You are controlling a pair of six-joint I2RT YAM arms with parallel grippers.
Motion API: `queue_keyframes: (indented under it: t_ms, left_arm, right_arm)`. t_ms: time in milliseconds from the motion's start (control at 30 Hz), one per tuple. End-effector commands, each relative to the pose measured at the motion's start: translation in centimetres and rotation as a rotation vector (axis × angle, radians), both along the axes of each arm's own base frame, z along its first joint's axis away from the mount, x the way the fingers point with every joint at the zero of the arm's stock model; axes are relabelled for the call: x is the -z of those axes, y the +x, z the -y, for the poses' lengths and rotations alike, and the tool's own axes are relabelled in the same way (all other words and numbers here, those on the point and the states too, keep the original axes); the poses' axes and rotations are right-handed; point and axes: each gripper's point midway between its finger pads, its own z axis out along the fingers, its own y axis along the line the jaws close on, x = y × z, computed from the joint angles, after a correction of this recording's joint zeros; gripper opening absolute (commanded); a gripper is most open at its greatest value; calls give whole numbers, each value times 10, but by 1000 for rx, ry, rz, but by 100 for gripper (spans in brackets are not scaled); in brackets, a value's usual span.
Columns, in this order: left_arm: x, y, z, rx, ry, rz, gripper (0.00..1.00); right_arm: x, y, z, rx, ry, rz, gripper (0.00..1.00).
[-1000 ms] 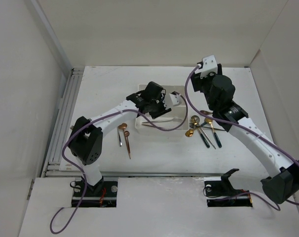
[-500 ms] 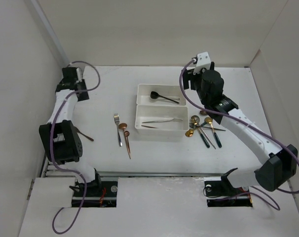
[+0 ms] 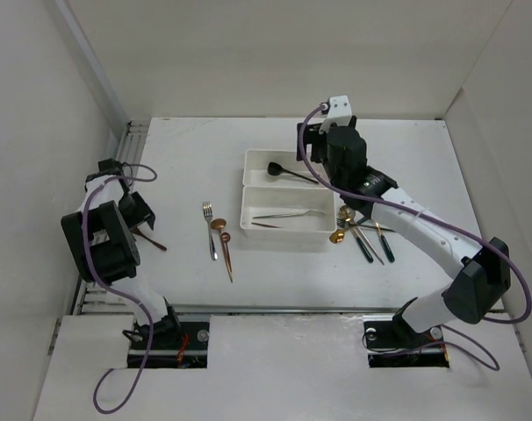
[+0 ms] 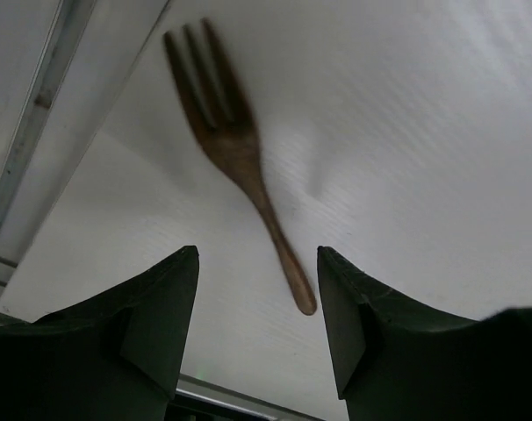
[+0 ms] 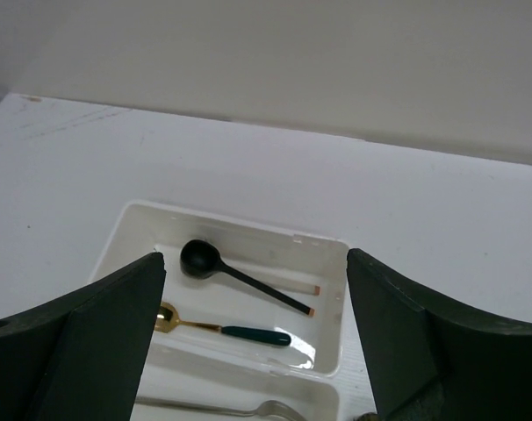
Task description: Sort the eating utensils into containers
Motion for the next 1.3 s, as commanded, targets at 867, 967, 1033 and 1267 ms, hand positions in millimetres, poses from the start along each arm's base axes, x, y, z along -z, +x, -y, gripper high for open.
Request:
queue_keyframes:
  t_ms: [867,967,1033,1267]
  left_arm:
    - [93,-21,1,-170,-240,-151,0]
    - [77,12,2,-85,-303,-47,0]
    - [54,39,11,32,-272,36,0]
    - [-52,122,44,563,50,343,0]
  right_arm:
    - [-72,8,9,154,81,126,89]
    - [-76,8,13,178,86,133,89]
    - [-76,8,13,178,86,133,89]
    - [-71,17,34,196,108,148,89]
